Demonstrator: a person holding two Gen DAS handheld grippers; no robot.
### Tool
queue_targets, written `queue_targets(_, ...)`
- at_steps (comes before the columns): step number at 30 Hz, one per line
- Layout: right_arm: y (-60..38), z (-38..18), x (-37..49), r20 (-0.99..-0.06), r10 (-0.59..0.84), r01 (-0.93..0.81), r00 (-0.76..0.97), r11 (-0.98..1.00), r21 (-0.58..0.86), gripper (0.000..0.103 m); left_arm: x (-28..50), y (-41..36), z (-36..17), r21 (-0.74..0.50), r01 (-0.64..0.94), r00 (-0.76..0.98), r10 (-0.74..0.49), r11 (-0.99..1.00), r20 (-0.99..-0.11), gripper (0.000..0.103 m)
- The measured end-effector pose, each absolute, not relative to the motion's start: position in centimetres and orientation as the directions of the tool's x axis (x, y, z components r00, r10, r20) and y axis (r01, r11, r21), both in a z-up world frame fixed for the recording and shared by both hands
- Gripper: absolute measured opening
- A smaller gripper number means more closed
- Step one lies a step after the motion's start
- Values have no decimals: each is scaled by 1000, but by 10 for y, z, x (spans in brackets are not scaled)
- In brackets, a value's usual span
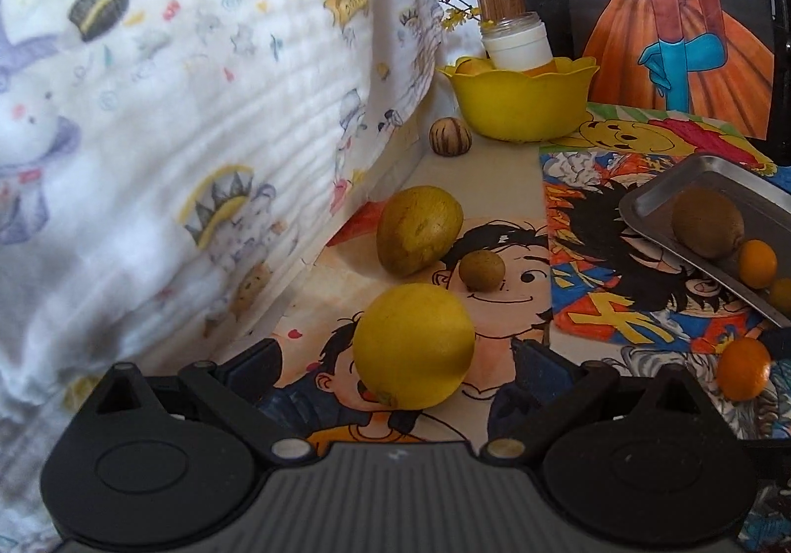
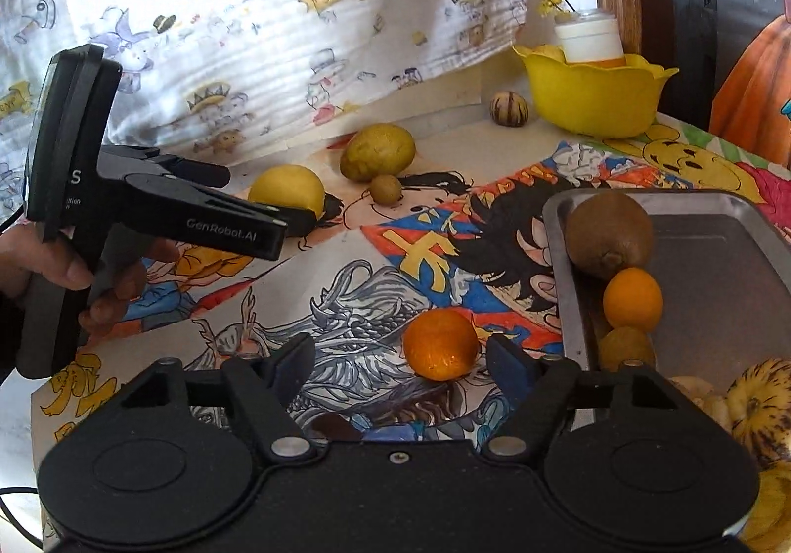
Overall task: Organize fruits
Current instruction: 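Grasp a yellow lemon with the left tool while the right grasps an orange mandarin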
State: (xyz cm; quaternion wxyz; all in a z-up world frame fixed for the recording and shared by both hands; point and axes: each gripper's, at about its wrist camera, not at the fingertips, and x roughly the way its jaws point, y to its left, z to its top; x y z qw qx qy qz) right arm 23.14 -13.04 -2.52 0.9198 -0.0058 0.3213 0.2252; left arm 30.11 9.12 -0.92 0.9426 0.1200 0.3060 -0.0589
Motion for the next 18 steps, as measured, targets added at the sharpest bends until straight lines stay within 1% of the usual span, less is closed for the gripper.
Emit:
queue_targets(6, -130, -29, 234, -597, 404, -411, 693, 902, 132, 67, 310, 90, -14, 176, 198, 790, -51, 964, -611, 91)
queue_targets(9, -129, -30, 235, -597, 398, -410, 697, 904, 124, 63, 313, 90, -16, 175, 200, 782, -49, 964, -621, 83)
queue_targets(11, -129, -30, 235, -597, 393, -407, 699, 906, 119, 60, 315, 90, -18, 168, 198, 775, -49, 966, -630, 74)
queue_targets(12, -129, -30, 236, -597, 391, -406, 701, 906, 117, 58, 315, 91, -19, 165, 197, 773, -50, 966, -633, 72)
queue_targets(14, -129, -30, 236, -596, 388, -404, 703, 908, 113, 55, 316, 92, -20, 155, 202, 769, -58, 967, -637, 62)
queue_targets(15, -129, -30, 236, -596, 385, -403, 705, 909, 110, 52, 316, 91, -20, 151, 208, 767, -65, 966, -638, 60)
queue_targets(18, -129, -31, 236, -595, 385, -406, 705, 908, 107, 48, 314, 88, -20, 170, 210, 770, -56, 963, -635, 60)
